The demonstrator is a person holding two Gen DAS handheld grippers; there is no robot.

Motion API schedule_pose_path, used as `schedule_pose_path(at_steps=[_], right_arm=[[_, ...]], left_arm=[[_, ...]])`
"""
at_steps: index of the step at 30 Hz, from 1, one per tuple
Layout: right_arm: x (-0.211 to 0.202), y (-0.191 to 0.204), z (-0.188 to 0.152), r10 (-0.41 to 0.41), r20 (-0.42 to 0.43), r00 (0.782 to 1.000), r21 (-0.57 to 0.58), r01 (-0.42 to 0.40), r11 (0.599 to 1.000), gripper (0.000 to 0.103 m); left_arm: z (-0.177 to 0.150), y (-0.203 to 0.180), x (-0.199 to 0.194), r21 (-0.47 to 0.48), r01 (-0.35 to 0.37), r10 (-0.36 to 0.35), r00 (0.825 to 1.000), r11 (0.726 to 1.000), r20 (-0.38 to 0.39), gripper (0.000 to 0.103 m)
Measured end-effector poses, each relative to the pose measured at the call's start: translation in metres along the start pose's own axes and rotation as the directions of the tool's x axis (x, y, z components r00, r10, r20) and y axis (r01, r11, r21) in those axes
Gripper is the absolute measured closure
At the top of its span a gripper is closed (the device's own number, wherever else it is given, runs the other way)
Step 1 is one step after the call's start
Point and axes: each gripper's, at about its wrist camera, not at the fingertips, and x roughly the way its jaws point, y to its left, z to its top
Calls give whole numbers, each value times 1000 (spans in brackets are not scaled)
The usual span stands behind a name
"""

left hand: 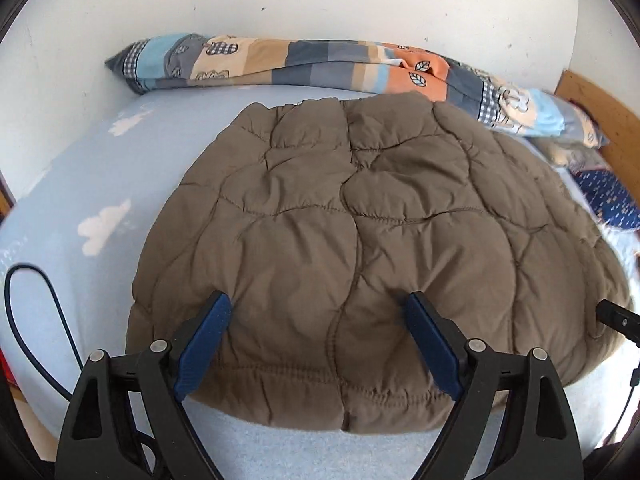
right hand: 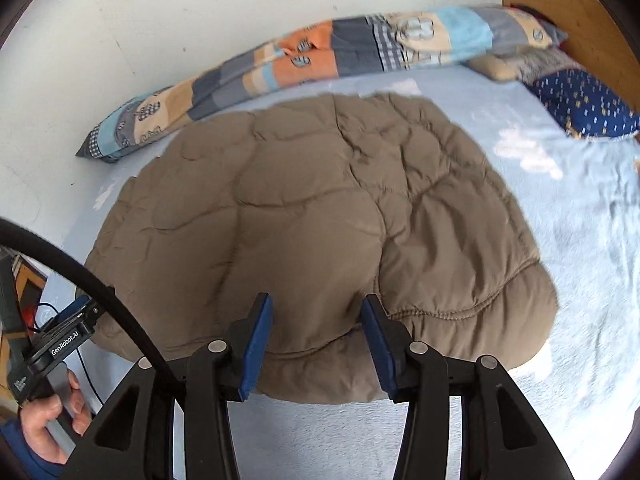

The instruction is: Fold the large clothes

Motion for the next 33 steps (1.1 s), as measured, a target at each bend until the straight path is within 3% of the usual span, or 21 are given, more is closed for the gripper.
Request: schedule_pose_path(at_steps=[8, 33], right_arm=[[34, 9, -8, -74, -68, 995, -58, 70, 996, 43], [58, 22, -15, -143, -84, 986, -128, 131, 983, 40]], left_arm=[[-9, -15, 11, 84, -77, 76, 997, 994, 9, 12], [-12, -22, 17, 136, -112, 111, 994, 984, 19, 12]])
